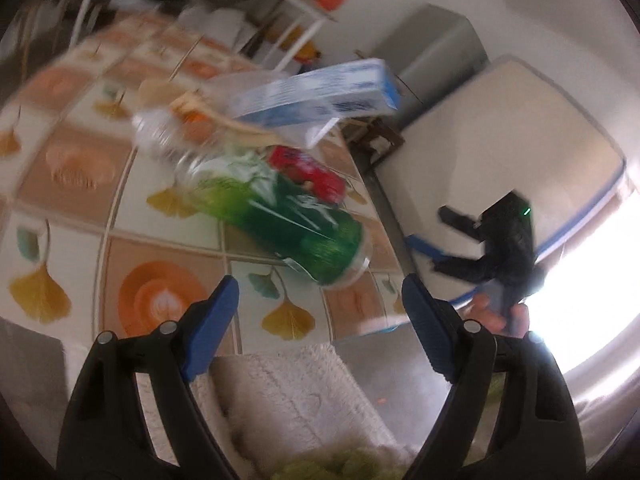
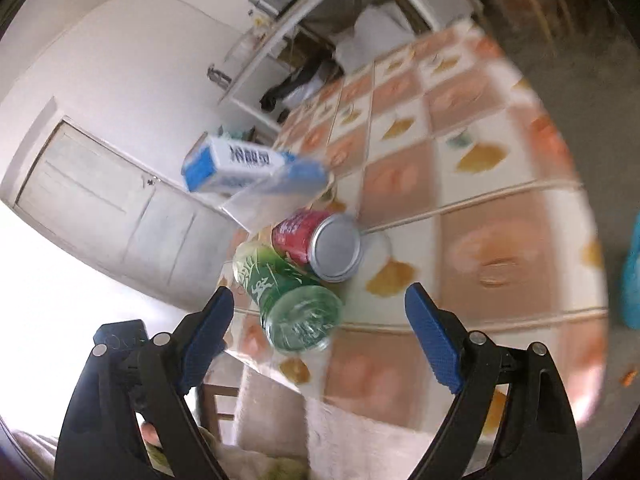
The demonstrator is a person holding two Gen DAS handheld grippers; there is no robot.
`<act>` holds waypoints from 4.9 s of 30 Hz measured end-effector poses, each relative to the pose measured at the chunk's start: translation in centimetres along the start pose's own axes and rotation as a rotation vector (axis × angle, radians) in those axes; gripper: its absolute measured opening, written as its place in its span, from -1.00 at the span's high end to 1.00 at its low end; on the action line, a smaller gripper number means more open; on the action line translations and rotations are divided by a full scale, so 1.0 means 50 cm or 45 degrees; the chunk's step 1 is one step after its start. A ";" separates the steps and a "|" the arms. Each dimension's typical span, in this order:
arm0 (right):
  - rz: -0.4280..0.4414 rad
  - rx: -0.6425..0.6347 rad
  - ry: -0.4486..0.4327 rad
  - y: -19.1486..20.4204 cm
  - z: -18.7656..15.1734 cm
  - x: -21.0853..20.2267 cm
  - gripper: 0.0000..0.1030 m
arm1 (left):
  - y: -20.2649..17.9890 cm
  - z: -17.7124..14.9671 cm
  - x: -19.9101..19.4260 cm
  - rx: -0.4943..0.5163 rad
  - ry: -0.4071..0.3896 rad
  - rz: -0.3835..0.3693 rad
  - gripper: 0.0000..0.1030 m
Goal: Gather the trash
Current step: 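Move both grippers back to the trash on the table, then grasp the green Scream bottle with the left gripper while the right gripper grasps the blue toothpaste box, then carry the bottle and toothpaste box over the blue wastebasket with both grippers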
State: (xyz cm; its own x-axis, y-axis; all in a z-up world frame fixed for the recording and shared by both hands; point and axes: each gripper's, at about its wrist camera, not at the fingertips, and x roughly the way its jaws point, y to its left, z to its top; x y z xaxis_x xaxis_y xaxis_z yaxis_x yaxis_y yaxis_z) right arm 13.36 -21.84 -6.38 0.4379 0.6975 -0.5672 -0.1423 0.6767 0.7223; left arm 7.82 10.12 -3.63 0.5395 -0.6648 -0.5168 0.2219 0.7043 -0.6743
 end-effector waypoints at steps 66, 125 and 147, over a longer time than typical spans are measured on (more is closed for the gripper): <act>-0.908 -0.683 1.283 0.353 0.266 0.469 -0.60 | 0.200 0.081 0.017 -0.335 0.160 0.126 -0.14; -0.771 -0.211 0.319 0.013 0.026 0.122 -0.12 | 0.132 0.063 0.018 -0.243 0.120 0.390 -0.13; -0.765 -0.207 0.243 0.020 0.031 0.093 0.08 | 0.123 0.011 -0.054 -0.265 -0.047 0.382 -0.12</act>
State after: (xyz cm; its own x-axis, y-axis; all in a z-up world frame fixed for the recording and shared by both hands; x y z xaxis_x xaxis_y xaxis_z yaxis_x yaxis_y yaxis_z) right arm 16.62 -18.27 -7.68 0.3200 0.2061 -0.9247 -0.0610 0.9785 0.1970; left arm 8.18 16.38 -6.10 0.5852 -0.4244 -0.6909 -0.1188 0.7980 -0.5908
